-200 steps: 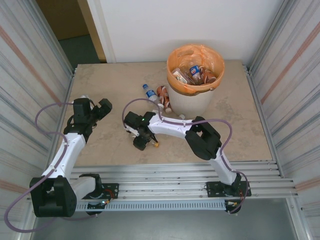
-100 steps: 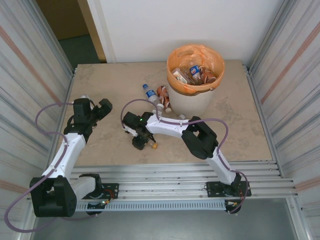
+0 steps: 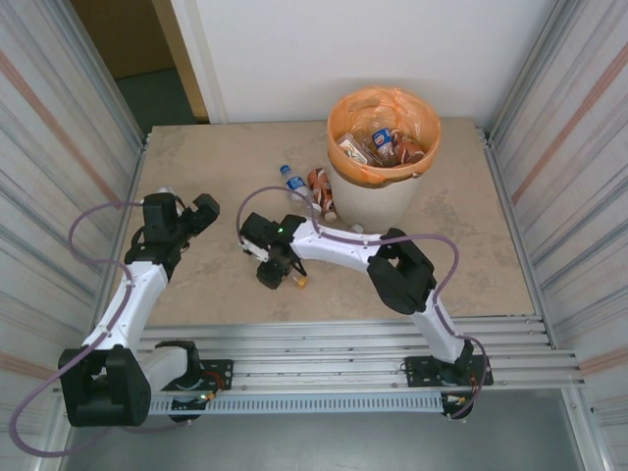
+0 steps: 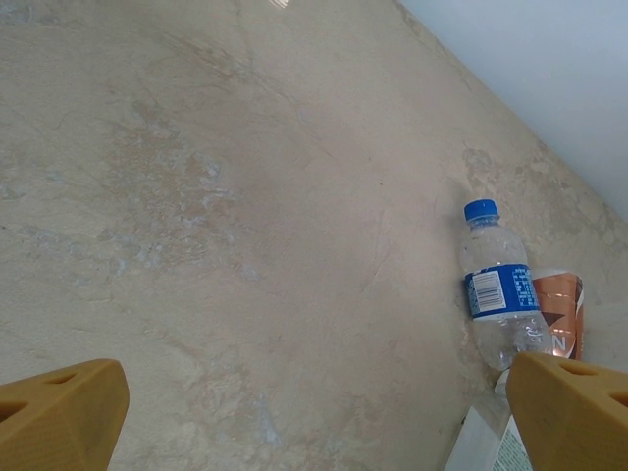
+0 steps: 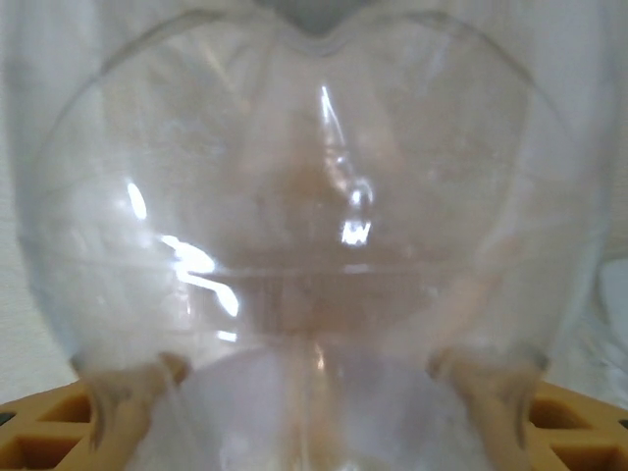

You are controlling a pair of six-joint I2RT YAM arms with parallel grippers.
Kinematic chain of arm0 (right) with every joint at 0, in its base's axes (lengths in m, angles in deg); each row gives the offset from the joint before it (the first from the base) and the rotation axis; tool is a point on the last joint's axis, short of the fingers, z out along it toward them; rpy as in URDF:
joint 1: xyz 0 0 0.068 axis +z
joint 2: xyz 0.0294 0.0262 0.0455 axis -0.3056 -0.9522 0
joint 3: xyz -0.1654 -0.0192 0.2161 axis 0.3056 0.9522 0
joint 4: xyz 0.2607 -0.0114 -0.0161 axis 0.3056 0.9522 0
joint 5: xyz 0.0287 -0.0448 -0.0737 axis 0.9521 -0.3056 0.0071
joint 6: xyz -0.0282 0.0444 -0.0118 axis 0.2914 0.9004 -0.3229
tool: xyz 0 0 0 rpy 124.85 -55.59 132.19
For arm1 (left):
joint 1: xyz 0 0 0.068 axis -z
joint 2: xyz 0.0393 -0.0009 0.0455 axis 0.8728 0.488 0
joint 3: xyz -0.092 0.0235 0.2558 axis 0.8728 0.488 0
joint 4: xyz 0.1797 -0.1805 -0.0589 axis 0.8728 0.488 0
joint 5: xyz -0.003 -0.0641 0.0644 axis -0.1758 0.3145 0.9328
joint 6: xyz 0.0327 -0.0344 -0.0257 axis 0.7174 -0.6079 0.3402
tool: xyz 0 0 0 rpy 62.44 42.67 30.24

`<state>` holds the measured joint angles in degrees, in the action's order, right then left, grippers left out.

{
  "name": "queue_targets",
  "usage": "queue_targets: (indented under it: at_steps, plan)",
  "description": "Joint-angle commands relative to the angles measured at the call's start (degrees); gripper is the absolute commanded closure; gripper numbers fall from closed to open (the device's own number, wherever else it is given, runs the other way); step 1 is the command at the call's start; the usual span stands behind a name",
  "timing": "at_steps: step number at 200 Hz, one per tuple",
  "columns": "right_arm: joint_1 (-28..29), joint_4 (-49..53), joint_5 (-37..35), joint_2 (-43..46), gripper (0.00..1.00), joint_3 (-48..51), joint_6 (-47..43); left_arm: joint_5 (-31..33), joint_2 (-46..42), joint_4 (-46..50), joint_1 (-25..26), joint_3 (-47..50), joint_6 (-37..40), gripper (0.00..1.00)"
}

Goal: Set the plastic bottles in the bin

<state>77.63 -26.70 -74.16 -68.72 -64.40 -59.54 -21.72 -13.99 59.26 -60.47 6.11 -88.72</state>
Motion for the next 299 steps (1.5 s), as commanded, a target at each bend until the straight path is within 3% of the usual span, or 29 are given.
queue_targets:
  at_steps: [1,78,210,256,299]
  plan:
    - [-0.9,0.5,-1.1,6.5,0.73,-3.3,3.5,0.9,-2.1,1.0,-0.6,0.2,0.1,0.01]
    - [-3.1,4.0,-10.9,17.2,0.76,-11.9,6.1,1.4,-3.0,1.0,-1.1,0.4,0.1,0.01]
    - [-13.5,-0.4,-15.9,30.7,0.75,-14.8,5.4,0.0,-2.3,0.0,-1.4,1.2,0.8,0.01]
    - [-19.6,-0.5,-16.4,33.0,0.74,-14.2,6.3,-0.9,-2.0,-0.5,-1.3,1.2,1.1,0.01]
    - [-29.2,-0.3,-11.7,31.0,0.73,-15.2,7.4,-1.5,-1.9,-0.9,-1.4,1.3,1.1,0.01]
